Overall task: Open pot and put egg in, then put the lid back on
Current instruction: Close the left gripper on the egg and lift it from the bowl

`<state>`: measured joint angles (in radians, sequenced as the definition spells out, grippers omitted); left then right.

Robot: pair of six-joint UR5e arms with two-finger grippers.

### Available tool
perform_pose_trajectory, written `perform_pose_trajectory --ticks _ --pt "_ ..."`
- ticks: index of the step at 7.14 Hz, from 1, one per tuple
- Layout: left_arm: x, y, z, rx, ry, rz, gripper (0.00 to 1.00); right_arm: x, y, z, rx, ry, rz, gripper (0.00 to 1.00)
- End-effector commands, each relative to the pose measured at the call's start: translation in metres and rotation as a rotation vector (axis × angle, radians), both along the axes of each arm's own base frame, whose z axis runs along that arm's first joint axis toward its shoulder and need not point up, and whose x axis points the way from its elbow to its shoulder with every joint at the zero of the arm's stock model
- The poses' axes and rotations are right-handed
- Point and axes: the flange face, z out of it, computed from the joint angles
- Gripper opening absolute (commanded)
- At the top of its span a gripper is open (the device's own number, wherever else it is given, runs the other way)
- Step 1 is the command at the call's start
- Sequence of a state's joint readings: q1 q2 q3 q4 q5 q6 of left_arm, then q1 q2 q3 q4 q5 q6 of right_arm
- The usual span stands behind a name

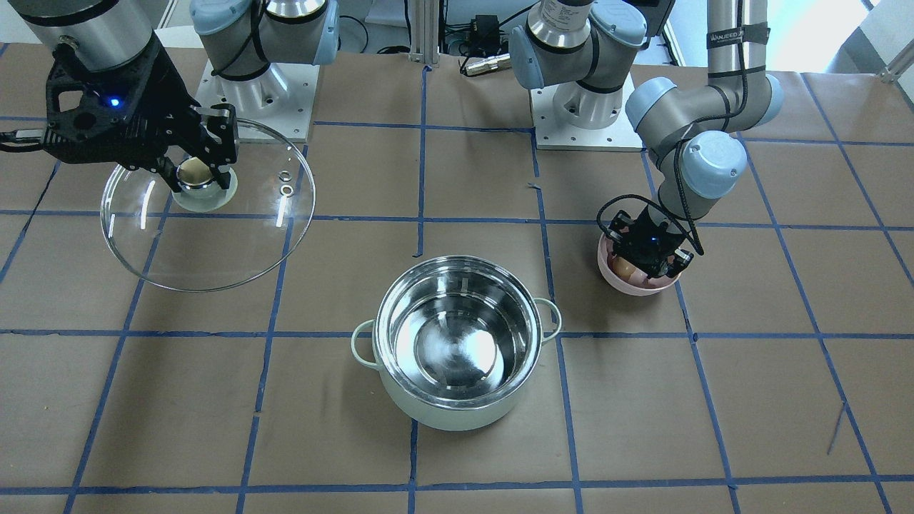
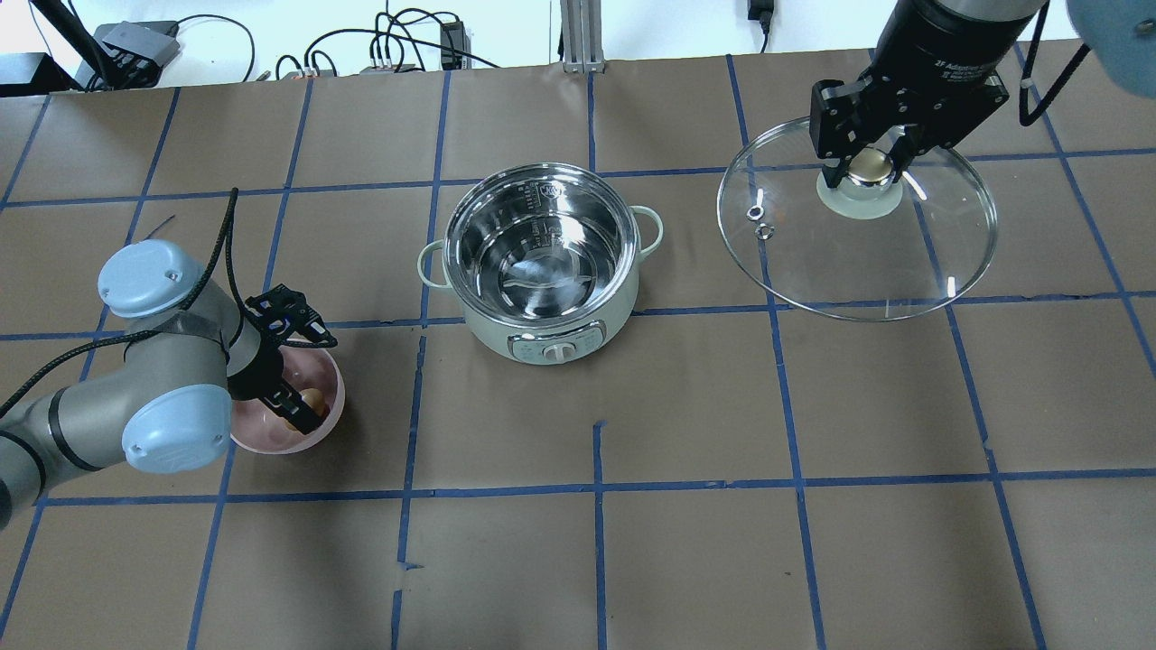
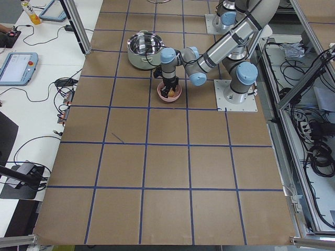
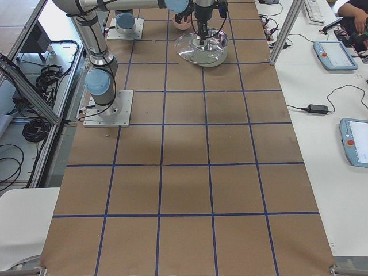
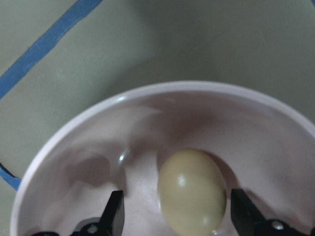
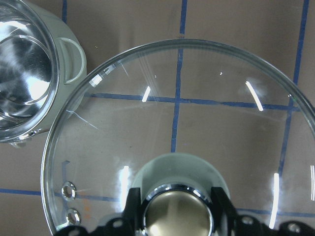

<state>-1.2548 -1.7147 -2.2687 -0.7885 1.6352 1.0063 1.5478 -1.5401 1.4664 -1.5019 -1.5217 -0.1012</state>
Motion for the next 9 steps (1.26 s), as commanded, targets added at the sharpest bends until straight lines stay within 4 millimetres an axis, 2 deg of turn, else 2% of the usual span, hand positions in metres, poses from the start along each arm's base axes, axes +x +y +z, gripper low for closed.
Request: perform_pose_trajectory --ticks 1,2,3,6,8,9 --pt "0.000 0.000 0.000 0.001 -0.001 0.000 0.36 0.000 0.000 0.000 0.000 0.000 0.000 0.34" --pt "0.000 0.000 -0.001 0.004 0.000 0.000 0.28 0.000 0.000 0.000 0.000 0.000 0.000 0.34" --pt "0.000 0.000 -0.002 0.006 0.002 0.000 0.27 0.001 0.000 -0.001 0.002 0.000 0.002 0.34" --pt "0.000 0.000 -0.002 0.005 0.002 0.000 0.03 0.001 0.001 -0.003 0.009 0.000 0.002 0.34" --pt "0.002 -0.006 0.006 -0.016 -0.004 -0.001 0.03 0.001 0.001 -0.005 0.012 0.000 0.002 0.34" --pt "0.001 -0.016 0.024 -0.061 -0.020 -0.003 0.03 0.001 0.001 -0.004 0.011 -0.002 0.000 0.34"
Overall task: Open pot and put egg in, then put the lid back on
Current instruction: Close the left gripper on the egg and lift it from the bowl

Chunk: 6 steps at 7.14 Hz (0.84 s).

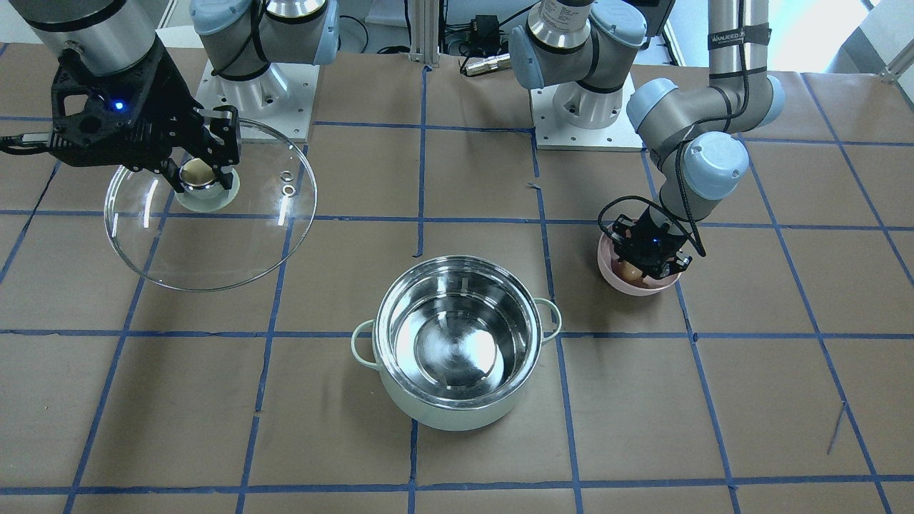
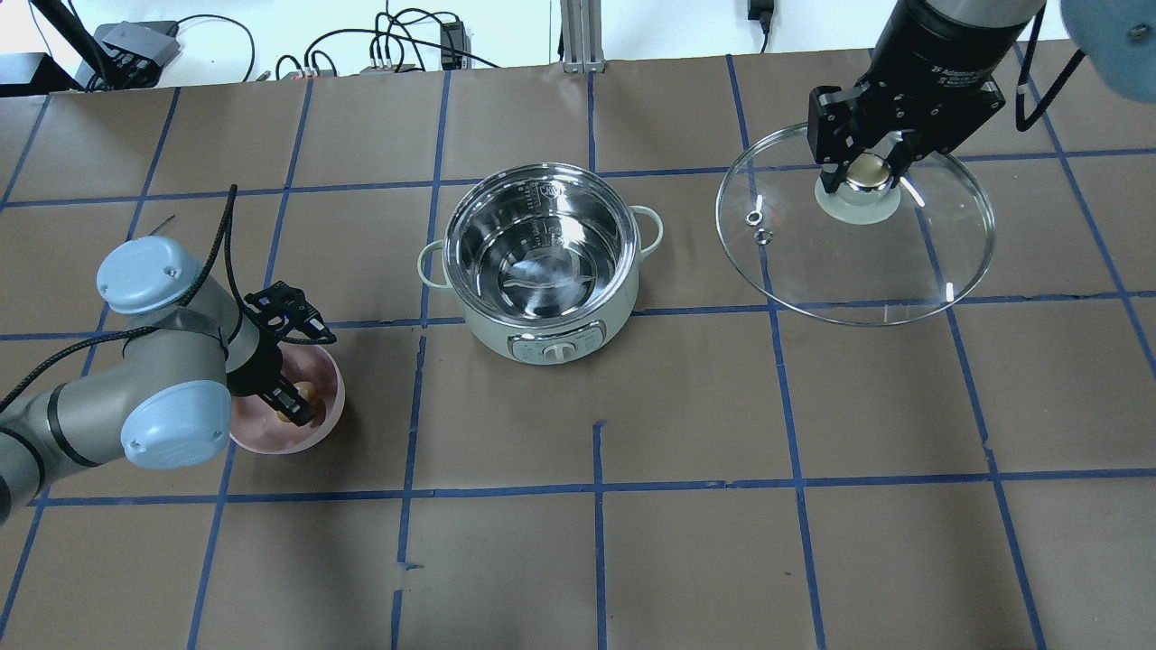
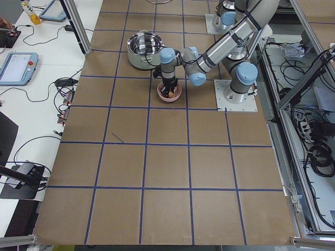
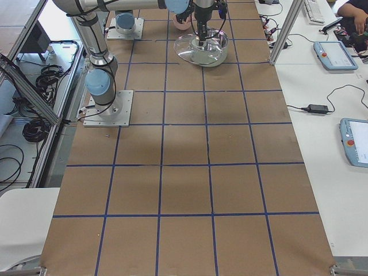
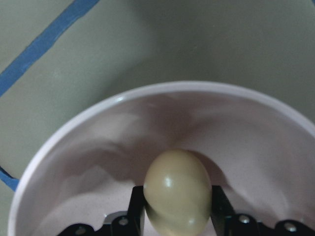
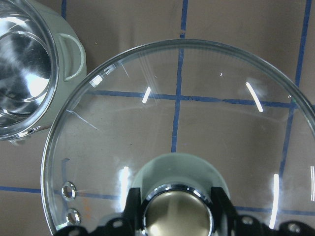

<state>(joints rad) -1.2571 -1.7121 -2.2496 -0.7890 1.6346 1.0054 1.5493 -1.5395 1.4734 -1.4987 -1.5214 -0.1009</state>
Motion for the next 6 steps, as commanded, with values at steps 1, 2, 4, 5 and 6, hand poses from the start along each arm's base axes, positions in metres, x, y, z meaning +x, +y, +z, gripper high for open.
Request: perform_pose_trajectory --ticks 1,2,4,5,6 --pt "-0.006 -0.020 0.033 -0.039 -0.015 0.068 0.03 0.000 0.000 0.000 0.002 0.000 0.000 0.34" --pt "-0.021 -0.031 0.058 -0.044 -0.004 0.131 0.03 0.000 0.001 0.001 0.000 0.000 0.000 0.34" --pt "-0.061 -0.070 0.148 -0.043 0.025 0.258 0.03 0.000 0.000 0.001 0.000 -0.001 0.000 0.34" --pt "-0.083 -0.089 0.190 -0.043 0.089 0.351 0.03 0.000 0.001 0.001 -0.001 0.000 0.002 0.34" --pt "-0.110 -0.096 0.204 -0.054 0.126 0.446 0.03 0.000 0.000 0.000 0.002 0.000 0.002 0.34"
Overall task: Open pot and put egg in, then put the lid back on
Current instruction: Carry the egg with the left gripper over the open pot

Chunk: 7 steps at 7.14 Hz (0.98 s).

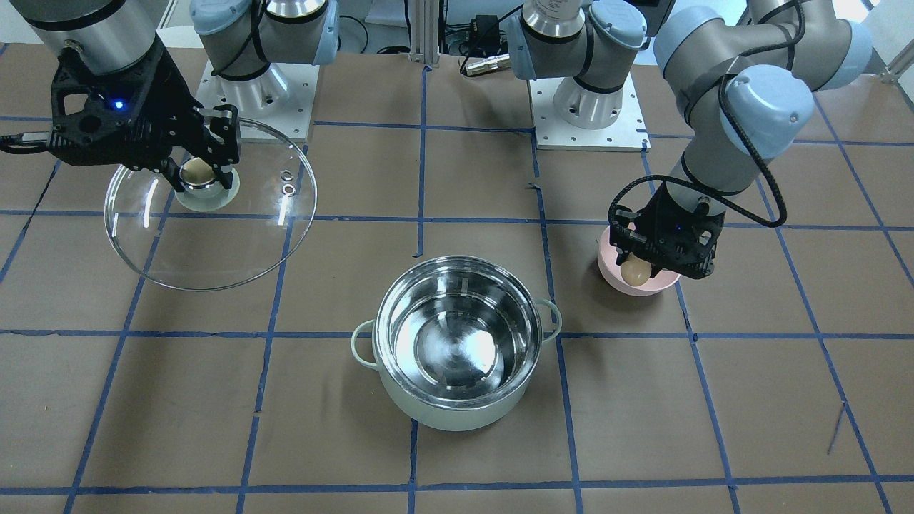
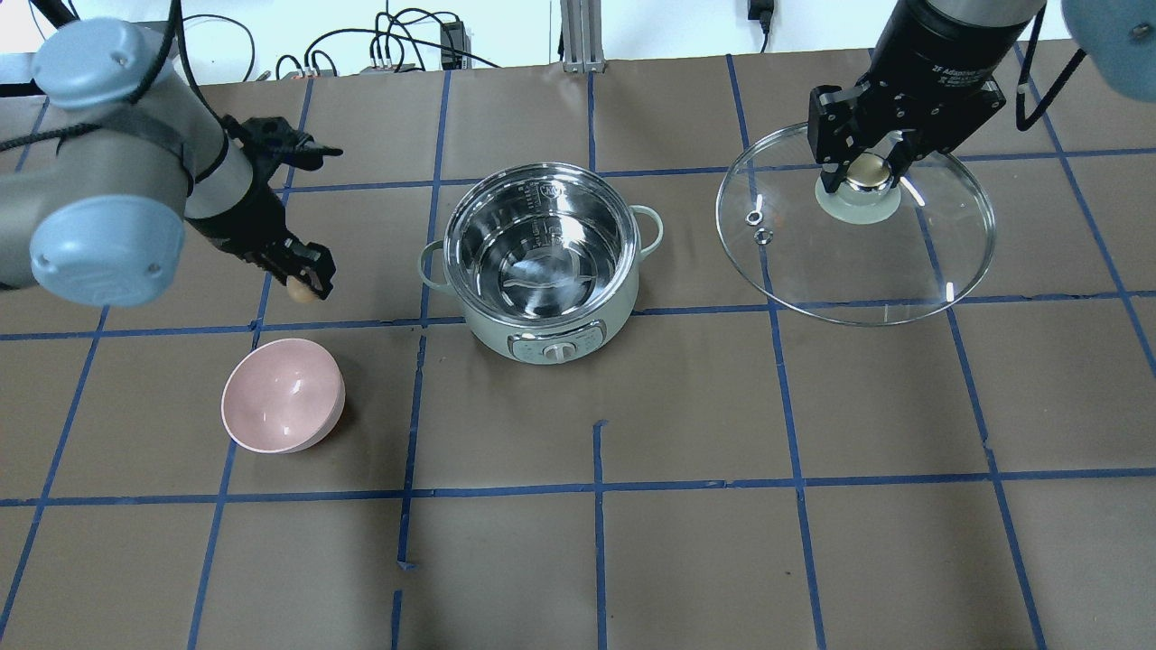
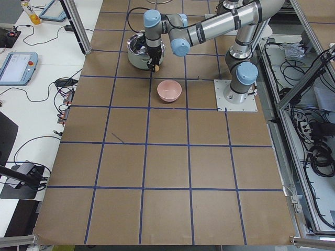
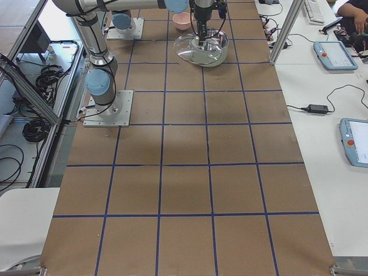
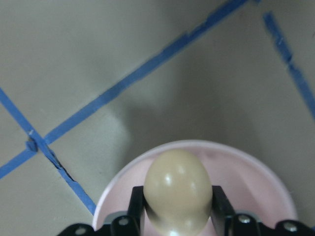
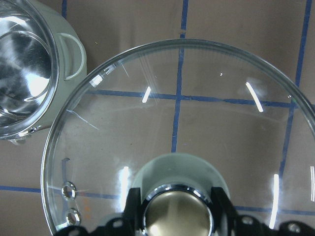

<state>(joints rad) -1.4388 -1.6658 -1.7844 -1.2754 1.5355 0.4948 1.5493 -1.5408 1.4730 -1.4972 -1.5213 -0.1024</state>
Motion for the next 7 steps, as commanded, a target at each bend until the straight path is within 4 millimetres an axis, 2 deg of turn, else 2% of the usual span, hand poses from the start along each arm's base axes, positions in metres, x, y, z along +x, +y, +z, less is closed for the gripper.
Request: perform_pose_trajectory --ticks 1,3,4,5,7 --pt "-0.066 -0.018 0.026 -0.007 0.072 0.178 0.03 0.000 0.000 0.000 0.000 0.000 0.002 0.34" --pt "-0.155 -0.048 -0.013 -0.118 0.114 0.289 0.03 0.000 0.000 0.000 0.000 0.000 0.002 0.34" --pt "-0.191 -0.062 -0.033 -0.120 0.122 0.292 0.03 0.000 0.000 0.001 -0.001 -0.001 0.002 0.34" --pt "-0.215 -0.064 -0.049 -0.096 0.118 0.313 0.03 0.000 0.000 0.001 -0.001 0.000 0.000 0.34" --pt "-0.221 -0.069 -0.066 -0.088 0.118 0.318 0.03 0.000 0.000 0.001 -0.001 -0.001 0.000 0.34"
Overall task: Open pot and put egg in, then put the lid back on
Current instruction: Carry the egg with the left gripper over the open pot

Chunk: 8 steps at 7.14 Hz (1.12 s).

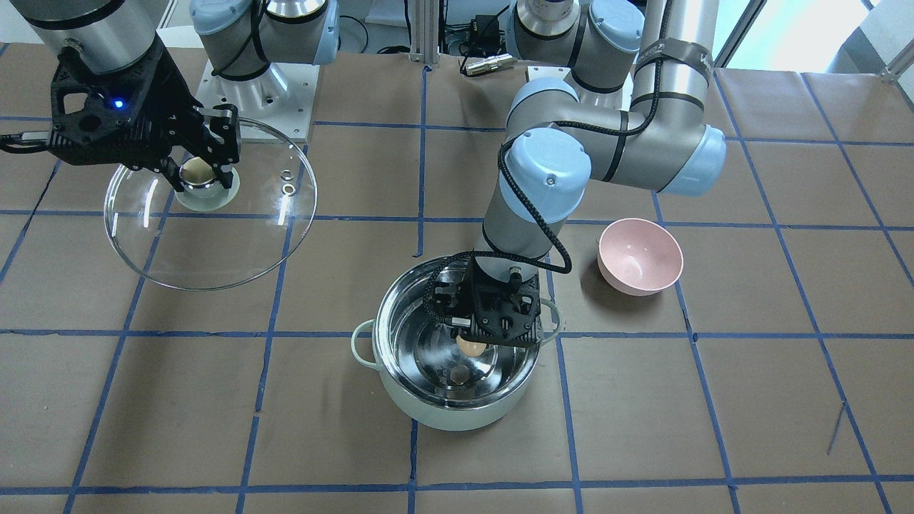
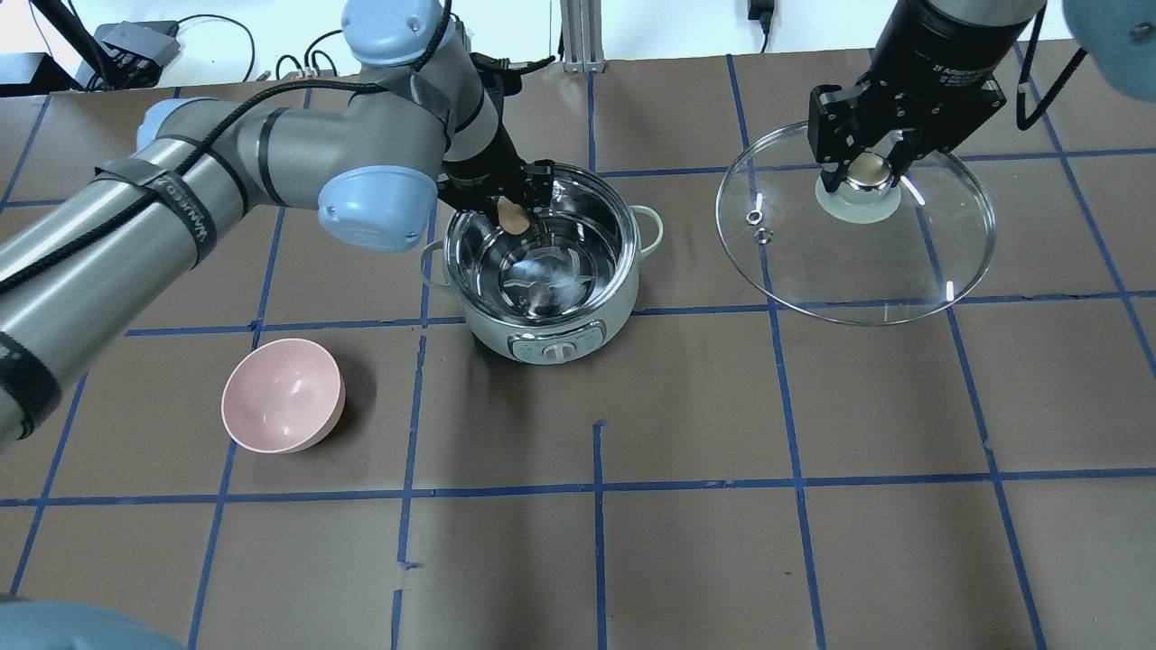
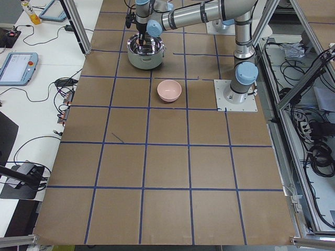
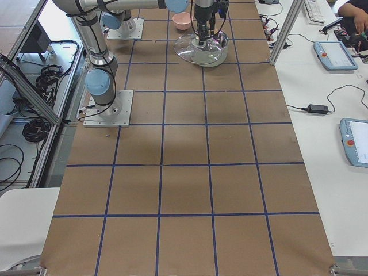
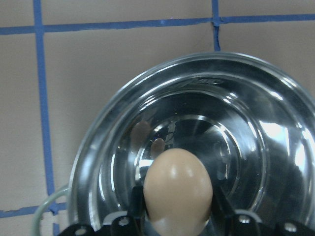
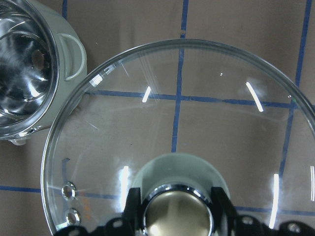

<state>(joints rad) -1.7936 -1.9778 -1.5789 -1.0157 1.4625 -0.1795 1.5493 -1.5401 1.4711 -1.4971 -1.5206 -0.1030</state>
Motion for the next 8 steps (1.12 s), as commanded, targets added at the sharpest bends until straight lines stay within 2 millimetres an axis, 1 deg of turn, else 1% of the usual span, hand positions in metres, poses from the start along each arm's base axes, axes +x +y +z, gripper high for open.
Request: perform_pose_trajectory --ticks 1,2,3,4,5,6,7,8 --pt "-0.010 -0.008 -0.020 -0.008 0.008 0.006 0.04 0.000 0.001 0.001 0.000 0.000 0.000 0.34" --pt "-0.022 -0.010 -0.029 -0.032 0.026 0.012 0.05 0.000 0.000 0.000 0.000 0.000 0.000 0.34" --pt "-0.032 -0.005 -0.031 -0.026 0.030 0.017 0.09 0.000 0.001 0.001 -0.002 0.000 0.000 0.35" --pt "-0.034 -0.003 -0.031 -0.027 0.023 0.003 0.23 0.000 0.000 0.000 0.000 0.000 0.000 0.35" --pt "-0.032 -0.002 -0.031 -0.026 0.014 0.006 0.99 0.000 0.000 0.000 0.000 0.001 0.000 0.35" --pt "-0.029 0.003 -0.012 -0.051 0.015 -0.001 1.00 0.000 0.000 0.000 0.000 0.000 0.000 0.35" --pt "-0.013 0.011 0.010 -0.029 -0.043 -0.038 1.00 0.000 0.000 0.000 0.000 0.000 0.000 0.35" --pt "0.017 0.017 0.039 -0.011 -0.102 -0.063 1.00 0.000 0.000 0.000 0.000 0.000 0.000 0.35"
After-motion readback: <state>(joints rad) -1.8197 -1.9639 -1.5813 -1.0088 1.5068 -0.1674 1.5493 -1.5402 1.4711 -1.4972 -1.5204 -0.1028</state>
